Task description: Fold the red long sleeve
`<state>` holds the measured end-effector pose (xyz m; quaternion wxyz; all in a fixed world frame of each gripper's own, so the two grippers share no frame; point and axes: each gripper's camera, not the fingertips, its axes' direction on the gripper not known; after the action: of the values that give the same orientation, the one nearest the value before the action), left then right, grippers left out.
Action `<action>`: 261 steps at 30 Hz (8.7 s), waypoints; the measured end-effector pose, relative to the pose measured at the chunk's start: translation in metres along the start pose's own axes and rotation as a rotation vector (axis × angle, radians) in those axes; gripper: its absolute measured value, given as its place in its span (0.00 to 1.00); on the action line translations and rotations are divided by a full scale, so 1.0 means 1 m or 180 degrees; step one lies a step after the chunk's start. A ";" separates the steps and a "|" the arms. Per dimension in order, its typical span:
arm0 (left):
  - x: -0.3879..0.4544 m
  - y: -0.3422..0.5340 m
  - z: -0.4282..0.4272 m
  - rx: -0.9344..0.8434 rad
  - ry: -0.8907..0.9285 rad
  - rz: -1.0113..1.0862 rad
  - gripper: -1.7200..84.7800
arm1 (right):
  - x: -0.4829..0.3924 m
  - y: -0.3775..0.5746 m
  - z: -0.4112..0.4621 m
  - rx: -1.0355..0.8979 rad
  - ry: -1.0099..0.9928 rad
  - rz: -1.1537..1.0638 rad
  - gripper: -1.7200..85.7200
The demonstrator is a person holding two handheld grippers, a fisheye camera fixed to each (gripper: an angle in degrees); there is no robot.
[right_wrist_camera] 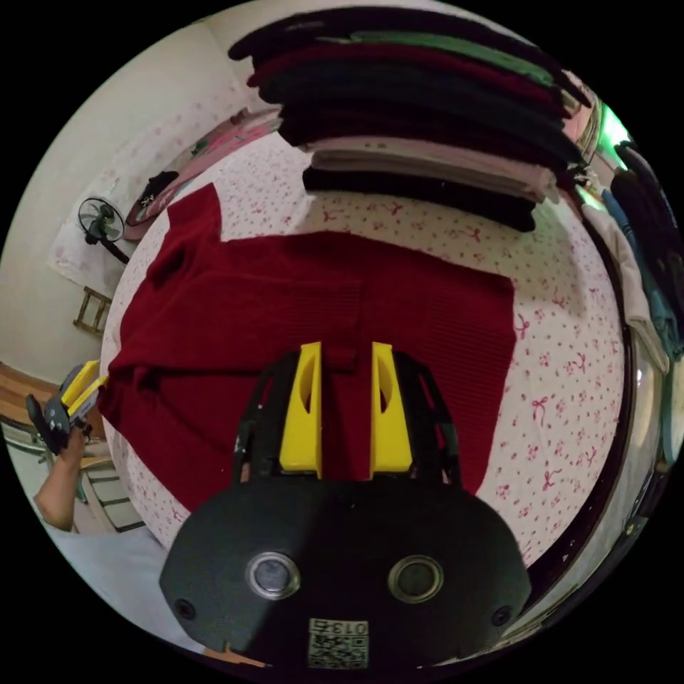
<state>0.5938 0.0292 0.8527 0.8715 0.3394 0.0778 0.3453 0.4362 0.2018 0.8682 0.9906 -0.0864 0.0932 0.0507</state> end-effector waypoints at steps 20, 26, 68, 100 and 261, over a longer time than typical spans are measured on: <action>0.050 -0.018 -0.014 -0.0046 -0.0285 0.0318 0.04 | 0.077 0.158 -0.124 0.0919 -0.0868 -0.0068 0.03; 0.070 -0.021 -0.014 -0.0184 -0.0519 0.0631 0.03 | 0.097 0.206 -0.028 0.0143 -0.0760 0.0588 0.03; 0.014 -0.075 -0.009 0.0109 0.0417 0.0053 0.02 | -0.098 0.061 -0.018 0.0008 0.0276 -0.1039 0.02; -0.198 -0.263 0.132 -0.0026 0.0607 -0.0249 0.18 | -0.013 -0.149 -0.058 0.0166 0.0625 -0.1229 0.10; -0.137 -0.048 0.012 0.0114 0.1242 -0.0310 0.02 | -0.150 0.014 -0.283 0.1827 -0.1506 -0.1726 0.05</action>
<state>0.5219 -0.0927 0.8177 0.8494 0.2774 0.2676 0.3605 0.2383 0.1516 0.6210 0.9460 0.1841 -0.1512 -0.2199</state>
